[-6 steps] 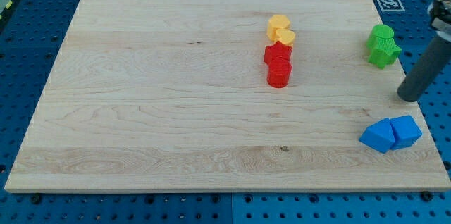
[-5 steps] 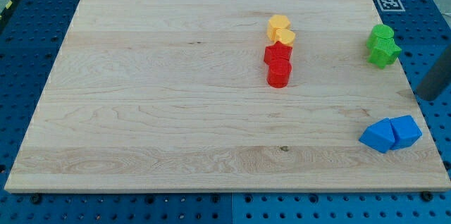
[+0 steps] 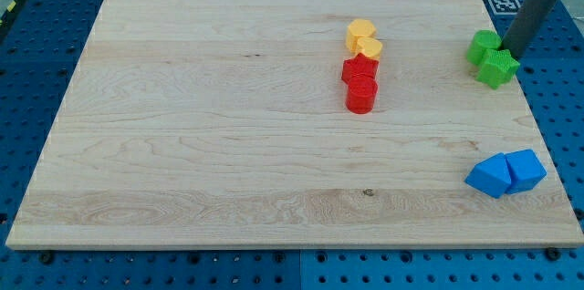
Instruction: Move the green star away from the green circle
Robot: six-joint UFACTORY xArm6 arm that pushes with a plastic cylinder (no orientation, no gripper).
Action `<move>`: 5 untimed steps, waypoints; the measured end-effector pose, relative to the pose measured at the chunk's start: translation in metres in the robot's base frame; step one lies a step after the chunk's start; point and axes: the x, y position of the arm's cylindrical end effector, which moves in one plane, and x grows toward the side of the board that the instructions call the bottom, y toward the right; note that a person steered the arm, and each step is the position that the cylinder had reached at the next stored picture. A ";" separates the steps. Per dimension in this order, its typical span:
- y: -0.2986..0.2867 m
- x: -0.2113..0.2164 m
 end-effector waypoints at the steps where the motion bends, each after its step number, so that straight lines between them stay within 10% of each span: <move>1: -0.005 0.010; 5: -0.040 0.048</move>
